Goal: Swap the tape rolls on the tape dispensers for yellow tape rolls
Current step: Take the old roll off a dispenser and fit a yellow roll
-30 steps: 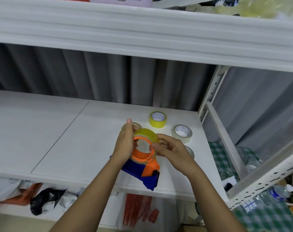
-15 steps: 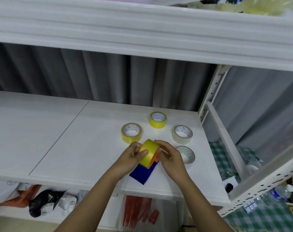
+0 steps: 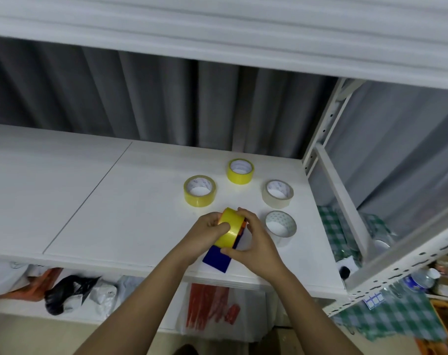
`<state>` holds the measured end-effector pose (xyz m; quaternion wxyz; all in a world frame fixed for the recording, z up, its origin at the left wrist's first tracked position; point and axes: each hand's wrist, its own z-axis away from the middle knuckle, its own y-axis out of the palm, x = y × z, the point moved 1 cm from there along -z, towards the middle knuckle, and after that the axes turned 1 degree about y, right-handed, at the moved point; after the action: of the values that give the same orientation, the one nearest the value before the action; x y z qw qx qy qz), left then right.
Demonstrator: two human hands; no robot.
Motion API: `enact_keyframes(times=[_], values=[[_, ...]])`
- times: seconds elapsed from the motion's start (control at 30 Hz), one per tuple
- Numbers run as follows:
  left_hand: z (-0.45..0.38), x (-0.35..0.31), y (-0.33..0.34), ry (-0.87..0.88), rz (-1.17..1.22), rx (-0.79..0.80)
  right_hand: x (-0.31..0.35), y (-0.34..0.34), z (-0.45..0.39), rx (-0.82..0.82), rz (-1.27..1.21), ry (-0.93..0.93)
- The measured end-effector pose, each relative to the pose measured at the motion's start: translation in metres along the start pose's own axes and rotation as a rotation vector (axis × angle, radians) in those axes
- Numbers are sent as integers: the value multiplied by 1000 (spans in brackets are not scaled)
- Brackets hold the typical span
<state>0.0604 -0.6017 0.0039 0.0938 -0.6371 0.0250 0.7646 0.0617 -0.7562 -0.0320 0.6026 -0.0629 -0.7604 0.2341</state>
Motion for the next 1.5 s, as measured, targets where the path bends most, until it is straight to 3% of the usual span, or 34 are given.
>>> enact_keyframes(times=[0.1, 0.3, 0.5, 0.7, 0.77, 0.83, 0.93, 1.07, 1.23, 1.4, 1.5], values=[[0, 1, 0, 2, -2, -13, 0, -2, -1, 8, -43, 5], [4, 3, -5, 17, 9, 36, 7, -7, -4, -44, 134, -61], [6, 4, -7, 48, 42, 95, 12, -15, -9, 61, -59, 54], [7, 6, -8, 79, 79, 91, 13, -17, -12, 121, -32, 151], [6, 8, -8, 80, 75, 22, 12, -13, -9, -2, 128, 54], [6, 9, -7, 108, 86, -25, 16, -9, -3, -156, 297, -158], [8, 6, -4, 211, 104, -9, 23, -6, 0, -196, 487, -350], [7, 2, -2, 202, 84, 53, 25, -9, -1, -187, 466, -274], [5, 2, 3, 191, 53, 86, 28, -21, -11, -204, 270, -142], [2, 0, 1, 220, 20, 4, 22, -29, -4, 82, 162, -111], [1, 1, 3, 226, -43, -19, 15, -29, -4, 101, 190, -74]])
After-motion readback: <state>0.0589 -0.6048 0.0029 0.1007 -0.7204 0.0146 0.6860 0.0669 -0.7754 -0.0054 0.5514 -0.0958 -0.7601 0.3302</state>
